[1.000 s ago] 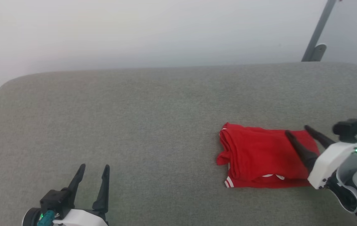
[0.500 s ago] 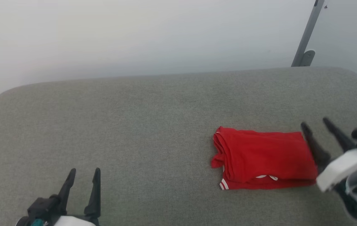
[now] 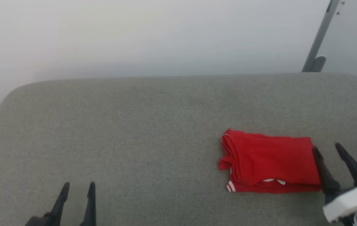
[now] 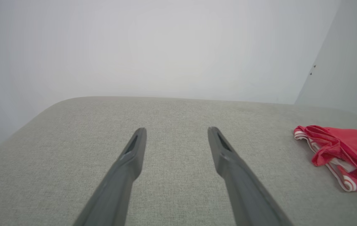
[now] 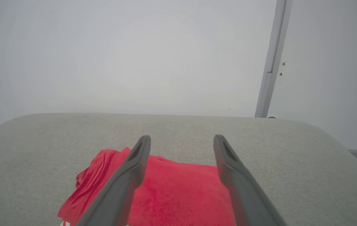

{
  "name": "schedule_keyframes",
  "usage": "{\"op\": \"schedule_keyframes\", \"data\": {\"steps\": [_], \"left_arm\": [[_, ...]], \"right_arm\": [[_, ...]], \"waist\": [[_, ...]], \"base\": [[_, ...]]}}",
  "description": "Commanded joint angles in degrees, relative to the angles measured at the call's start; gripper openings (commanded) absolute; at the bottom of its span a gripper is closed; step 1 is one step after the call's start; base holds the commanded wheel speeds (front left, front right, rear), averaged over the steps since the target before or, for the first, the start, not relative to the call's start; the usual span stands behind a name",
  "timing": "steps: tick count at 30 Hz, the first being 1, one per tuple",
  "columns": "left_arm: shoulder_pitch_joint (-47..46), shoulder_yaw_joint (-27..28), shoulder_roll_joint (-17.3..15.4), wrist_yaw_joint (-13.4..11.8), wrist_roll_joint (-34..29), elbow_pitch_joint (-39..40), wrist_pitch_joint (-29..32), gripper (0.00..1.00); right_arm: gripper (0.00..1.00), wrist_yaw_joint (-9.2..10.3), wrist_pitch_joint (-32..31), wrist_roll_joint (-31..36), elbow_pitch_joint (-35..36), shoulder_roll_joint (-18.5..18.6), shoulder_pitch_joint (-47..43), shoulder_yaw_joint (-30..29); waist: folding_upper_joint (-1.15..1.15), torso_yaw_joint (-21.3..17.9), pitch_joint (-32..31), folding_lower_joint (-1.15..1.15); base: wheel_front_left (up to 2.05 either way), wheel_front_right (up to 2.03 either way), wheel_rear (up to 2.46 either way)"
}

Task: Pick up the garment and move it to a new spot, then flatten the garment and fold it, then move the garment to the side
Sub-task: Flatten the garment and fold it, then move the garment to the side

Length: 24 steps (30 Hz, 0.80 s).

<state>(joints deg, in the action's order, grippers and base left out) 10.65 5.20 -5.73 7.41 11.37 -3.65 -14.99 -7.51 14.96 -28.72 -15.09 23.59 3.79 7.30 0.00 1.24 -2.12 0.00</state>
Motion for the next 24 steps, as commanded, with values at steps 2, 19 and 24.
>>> {"op": "schedule_keyframes", "data": {"steps": [2,19,24], "left_arm": [[1.4,0.4,0.0,0.1,-0.6,0.9,-0.2,1.00],[3.4,1.6,1.6,0.1,-1.4,3.8,-0.2,1.00],[2.1,0.2,1.8,0.1,-1.4,3.3,-0.2,1.00]], "right_arm": [[1.00,0.06,0.3,0.8,1.4,-0.6,-2.3,-1.7],[1.00,0.06,-2.2,1.9,9.1,-4.2,-9.5,-7.8],[1.00,0.04,-6.4,2.3,6.6,-4.1,-7.2,-10.5]], "waist": [[0.00,0.4,-0.1,0.00],[0.00,0.7,-0.1,0.00],[0.00,1.0,0.4,0.00]], "base": [[0.00,0.00,0.00],[0.00,0.00,0.00],[0.00,0.00,0.00]]}}
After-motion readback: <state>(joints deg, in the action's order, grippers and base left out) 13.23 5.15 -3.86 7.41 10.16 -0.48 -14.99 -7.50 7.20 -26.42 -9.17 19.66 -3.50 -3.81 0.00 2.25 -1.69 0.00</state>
